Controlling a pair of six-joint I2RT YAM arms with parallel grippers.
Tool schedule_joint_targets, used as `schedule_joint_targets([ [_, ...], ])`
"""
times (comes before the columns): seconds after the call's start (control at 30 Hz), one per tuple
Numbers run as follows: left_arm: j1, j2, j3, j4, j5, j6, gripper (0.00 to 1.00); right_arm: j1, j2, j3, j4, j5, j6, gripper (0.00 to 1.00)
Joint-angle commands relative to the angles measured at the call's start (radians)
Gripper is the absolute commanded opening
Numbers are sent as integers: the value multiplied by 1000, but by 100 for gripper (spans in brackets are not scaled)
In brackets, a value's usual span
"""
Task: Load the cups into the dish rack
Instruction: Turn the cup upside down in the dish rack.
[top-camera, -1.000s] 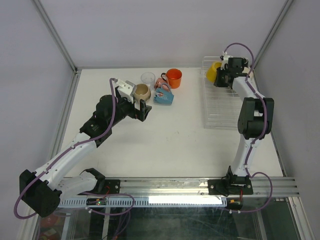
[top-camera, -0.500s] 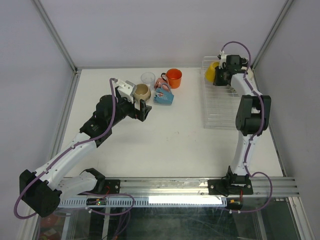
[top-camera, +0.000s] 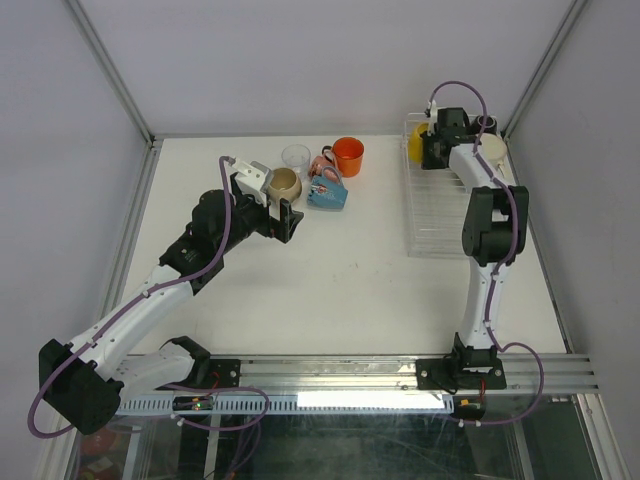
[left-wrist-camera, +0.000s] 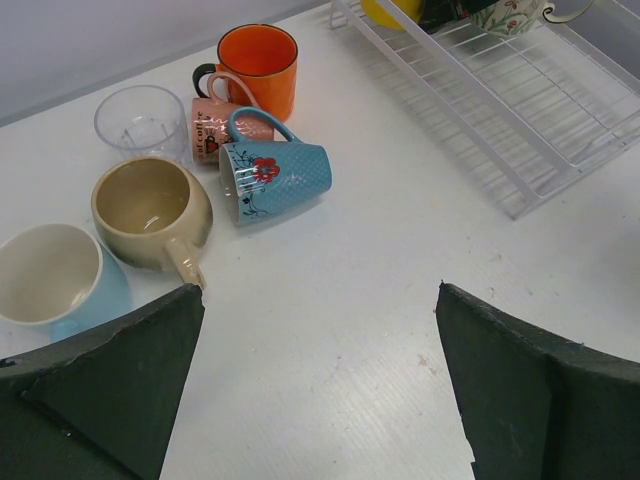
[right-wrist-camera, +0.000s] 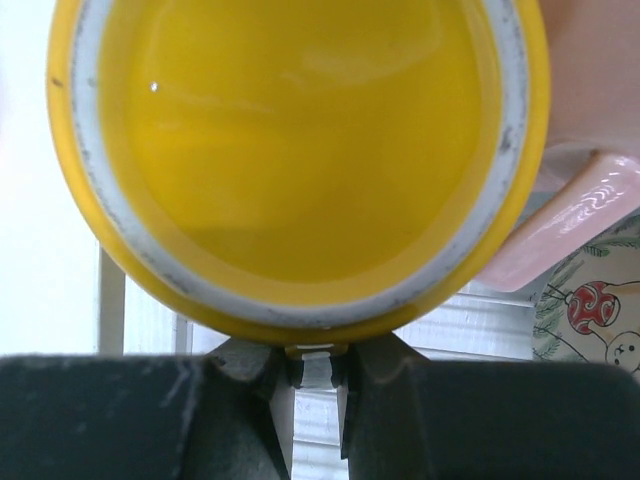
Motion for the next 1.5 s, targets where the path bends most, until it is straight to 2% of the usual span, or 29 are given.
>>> schedule_joint_targets([
  [0.0, 12, -1, -2, 30, -17, 22, 99, 15, -18, 72, 135, 76, 29, 1],
  [0.23, 12, 1, -1, 29, -15, 23, 99, 19, 4, 92, 153, 92, 44, 9],
  [0.67, 12, 1, -1, 30, -19, 26, 99, 39, 55, 139, 166, 155, 58, 11],
  [0.93, 12, 1, -3, 29, -19, 26, 99, 43, 38, 122, 209, 208, 103, 10],
  [1.3, 12, 1, -2, 29, -16, 26, 99, 49, -41, 3, 330, 260, 99, 10],
  [1.47, 13, 6, -2, 30, -20, 28, 99, 49, -10, 54, 314, 254, 103, 9],
])
